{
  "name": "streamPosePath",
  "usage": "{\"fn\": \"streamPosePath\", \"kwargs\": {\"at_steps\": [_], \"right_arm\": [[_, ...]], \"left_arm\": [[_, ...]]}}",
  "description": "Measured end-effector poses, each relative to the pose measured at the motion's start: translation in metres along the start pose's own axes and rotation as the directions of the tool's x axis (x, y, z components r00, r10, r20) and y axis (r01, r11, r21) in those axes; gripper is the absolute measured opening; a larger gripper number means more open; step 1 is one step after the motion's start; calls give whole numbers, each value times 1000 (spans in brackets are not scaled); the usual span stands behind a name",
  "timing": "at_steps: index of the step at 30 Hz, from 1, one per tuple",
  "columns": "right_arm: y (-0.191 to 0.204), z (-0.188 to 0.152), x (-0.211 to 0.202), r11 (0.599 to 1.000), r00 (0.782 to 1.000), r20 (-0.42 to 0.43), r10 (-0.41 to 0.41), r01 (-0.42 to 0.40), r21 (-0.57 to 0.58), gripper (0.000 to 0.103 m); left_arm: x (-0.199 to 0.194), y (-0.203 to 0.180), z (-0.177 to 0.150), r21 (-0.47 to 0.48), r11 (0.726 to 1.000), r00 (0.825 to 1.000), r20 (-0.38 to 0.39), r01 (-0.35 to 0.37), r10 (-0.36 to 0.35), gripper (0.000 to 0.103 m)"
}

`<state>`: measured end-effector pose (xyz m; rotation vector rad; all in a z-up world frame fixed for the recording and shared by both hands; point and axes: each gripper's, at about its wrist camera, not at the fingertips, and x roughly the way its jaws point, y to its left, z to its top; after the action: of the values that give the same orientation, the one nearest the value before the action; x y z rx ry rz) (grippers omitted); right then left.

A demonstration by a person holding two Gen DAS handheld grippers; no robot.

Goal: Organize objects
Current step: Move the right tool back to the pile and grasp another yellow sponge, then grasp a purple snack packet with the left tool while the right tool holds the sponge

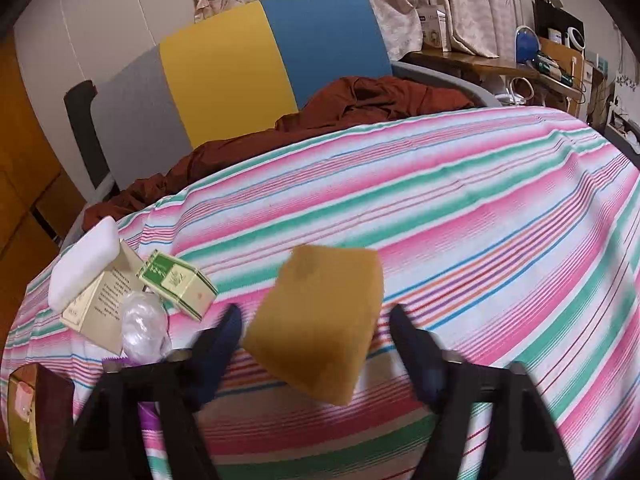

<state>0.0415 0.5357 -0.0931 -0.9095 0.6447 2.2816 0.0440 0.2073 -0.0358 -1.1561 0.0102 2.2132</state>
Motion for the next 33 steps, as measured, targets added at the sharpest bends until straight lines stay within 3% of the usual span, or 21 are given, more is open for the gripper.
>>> {"fn": "streamPosePath", "kwargs": {"at_steps": [7, 14, 23, 33], "right_arm": [[-1, -14, -22, 994, 996, 51, 73, -68, -83, 54], [-16, -30, -30, 993, 991, 52, 120, -118, -31, 54], [-12, -33, -31, 994, 993, 73, 98, -94, -49, 54], [-17, -35, -30, 994, 991, 80, 107, -104, -32, 54]], "left_arm": [[12, -15, 9, 9, 1000, 1000, -12, 1, 0, 103], [36, -35, 25, -3, 998, 998, -16, -64, 64, 103], [81, -53, 56, 8, 987, 987, 10, -163, 163, 103], [142, -58, 82, 21, 969, 969, -12, -247, 247, 102]]}}
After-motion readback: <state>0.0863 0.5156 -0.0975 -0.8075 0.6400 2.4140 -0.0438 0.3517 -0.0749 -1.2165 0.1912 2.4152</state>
